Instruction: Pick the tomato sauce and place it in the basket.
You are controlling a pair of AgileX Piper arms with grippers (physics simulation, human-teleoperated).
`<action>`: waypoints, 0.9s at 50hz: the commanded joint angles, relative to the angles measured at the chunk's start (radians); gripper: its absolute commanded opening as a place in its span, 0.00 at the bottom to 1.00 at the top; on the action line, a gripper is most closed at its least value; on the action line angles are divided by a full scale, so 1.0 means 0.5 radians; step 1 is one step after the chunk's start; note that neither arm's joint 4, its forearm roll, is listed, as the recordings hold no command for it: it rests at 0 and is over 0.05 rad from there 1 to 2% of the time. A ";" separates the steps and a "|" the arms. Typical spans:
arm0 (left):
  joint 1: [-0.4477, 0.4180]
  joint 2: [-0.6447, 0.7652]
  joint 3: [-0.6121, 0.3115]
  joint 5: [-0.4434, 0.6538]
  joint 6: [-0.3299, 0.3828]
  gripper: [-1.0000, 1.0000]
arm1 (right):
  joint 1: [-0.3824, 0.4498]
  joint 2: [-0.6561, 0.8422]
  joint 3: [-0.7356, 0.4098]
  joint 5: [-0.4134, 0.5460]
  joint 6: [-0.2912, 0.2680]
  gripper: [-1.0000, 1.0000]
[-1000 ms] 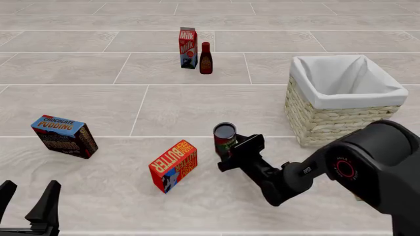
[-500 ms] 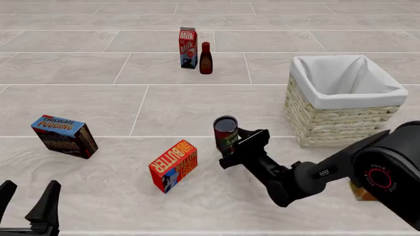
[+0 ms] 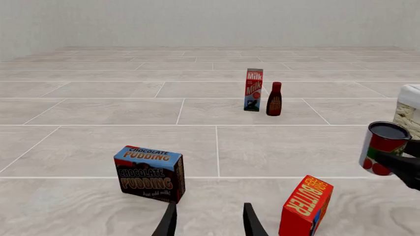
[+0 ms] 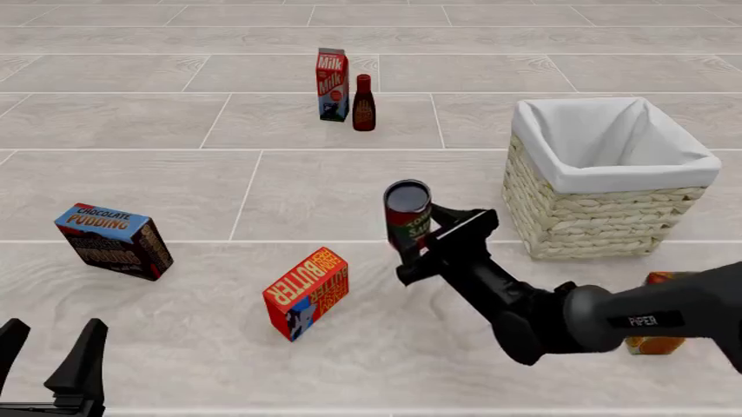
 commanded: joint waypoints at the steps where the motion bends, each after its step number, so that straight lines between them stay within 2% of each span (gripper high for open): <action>1: 0.000 0.000 0.000 0.000 0.000 1.00 | -0.005 -0.224 0.030 0.117 0.000 0.00; 17: 0.000 0.000 0.000 0.000 0.000 1.00 | -0.128 -0.462 0.031 0.267 -0.047 0.00; 45: 0.000 0.000 0.000 0.000 0.000 1.00 | -0.386 -0.568 -0.021 0.381 -0.069 0.00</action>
